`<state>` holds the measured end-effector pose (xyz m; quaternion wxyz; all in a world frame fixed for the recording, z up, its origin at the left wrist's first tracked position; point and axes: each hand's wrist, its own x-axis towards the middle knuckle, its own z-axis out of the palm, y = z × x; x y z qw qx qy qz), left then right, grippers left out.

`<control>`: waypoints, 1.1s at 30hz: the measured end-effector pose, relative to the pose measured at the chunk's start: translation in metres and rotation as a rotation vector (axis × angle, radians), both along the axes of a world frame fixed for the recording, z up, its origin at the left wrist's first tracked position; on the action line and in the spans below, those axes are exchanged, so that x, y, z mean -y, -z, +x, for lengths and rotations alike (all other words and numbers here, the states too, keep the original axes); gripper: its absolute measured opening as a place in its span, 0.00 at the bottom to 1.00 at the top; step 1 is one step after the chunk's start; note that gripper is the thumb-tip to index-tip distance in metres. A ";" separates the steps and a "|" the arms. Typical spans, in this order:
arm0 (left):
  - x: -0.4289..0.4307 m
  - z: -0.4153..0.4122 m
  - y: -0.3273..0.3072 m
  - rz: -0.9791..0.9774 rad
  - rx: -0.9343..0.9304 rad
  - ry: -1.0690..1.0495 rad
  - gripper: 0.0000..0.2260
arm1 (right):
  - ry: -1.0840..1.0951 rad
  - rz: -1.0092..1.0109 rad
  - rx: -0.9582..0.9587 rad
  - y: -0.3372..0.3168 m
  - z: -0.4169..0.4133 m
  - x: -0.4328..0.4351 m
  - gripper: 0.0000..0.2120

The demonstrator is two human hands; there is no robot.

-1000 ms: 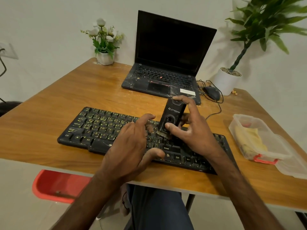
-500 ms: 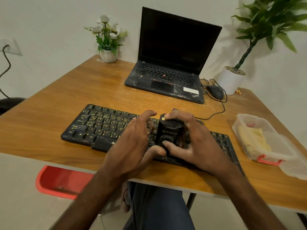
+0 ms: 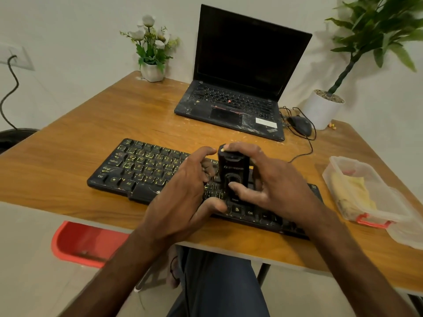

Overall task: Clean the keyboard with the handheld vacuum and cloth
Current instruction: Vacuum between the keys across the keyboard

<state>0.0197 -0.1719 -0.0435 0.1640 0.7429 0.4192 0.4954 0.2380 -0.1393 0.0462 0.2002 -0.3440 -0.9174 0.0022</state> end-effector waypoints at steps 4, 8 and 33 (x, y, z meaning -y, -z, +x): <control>0.004 0.012 -0.017 0.016 0.046 0.057 0.32 | -0.073 -0.101 -0.002 0.001 0.001 0.003 0.31; -0.007 0.013 -0.010 0.072 0.079 0.033 0.34 | -0.021 -0.262 -0.057 -0.019 0.011 -0.004 0.33; -0.018 0.013 -0.002 0.065 0.123 0.033 0.35 | 0.029 -0.234 0.062 -0.027 0.018 0.001 0.33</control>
